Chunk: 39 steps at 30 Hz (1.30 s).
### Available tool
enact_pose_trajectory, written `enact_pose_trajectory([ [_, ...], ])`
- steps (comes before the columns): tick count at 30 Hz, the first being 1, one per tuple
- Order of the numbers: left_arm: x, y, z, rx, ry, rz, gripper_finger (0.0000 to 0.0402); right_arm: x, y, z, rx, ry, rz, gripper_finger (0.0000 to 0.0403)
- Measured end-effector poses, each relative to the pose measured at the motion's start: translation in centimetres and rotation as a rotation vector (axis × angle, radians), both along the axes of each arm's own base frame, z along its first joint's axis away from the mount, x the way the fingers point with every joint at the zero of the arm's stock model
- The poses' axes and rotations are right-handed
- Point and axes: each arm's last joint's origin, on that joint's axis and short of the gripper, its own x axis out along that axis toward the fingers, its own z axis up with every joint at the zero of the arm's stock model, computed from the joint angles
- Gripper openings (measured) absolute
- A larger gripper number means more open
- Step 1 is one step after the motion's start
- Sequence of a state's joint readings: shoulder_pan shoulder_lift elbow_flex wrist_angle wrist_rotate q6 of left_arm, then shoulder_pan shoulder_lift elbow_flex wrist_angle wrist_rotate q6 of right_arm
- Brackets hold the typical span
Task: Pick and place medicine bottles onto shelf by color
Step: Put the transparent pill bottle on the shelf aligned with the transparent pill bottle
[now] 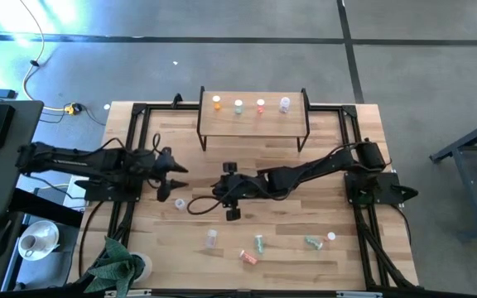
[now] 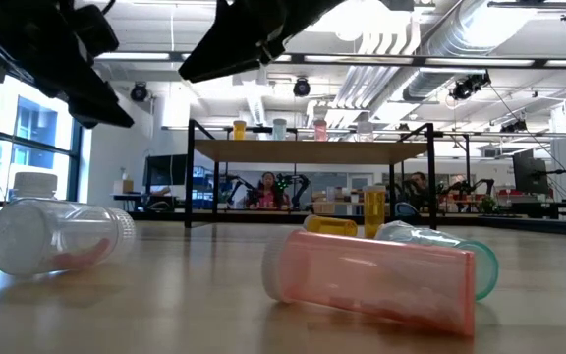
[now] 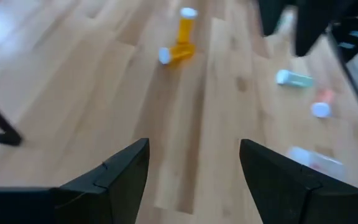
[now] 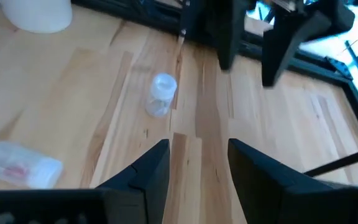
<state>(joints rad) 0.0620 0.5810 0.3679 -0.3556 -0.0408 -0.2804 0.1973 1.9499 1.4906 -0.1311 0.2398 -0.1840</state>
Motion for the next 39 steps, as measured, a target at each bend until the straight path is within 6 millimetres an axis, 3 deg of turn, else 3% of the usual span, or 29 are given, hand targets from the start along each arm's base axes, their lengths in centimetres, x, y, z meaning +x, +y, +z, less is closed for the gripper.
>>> enact_pose_trajectory([
  [8,-1.0,-2.3,-1.1,-0.034,0.118,0.012,0.0239,-0.4,0.0,-0.4,-0.01,0.058,0.004,0.0154],
  [18,-1.6,-4.7,-1.3,-0.069,0.111,-0.049,0.0239,-0.4,0.0,-0.5,-0.012,0.067,0.004,0.0154],
  [28,-2.2,-6.0,-2.6,-0.059,0.247,-0.053,0.0239,-0.6,-0.1,-0.7,-0.012,0.101,-0.001,0.0154],
  [39,-1.4,-7.1,-4.6,-0.033,0.395,-0.012,0.0239,-0.7,-0.1,-0.8,-0.012,0.114,-0.003,0.0154],
])
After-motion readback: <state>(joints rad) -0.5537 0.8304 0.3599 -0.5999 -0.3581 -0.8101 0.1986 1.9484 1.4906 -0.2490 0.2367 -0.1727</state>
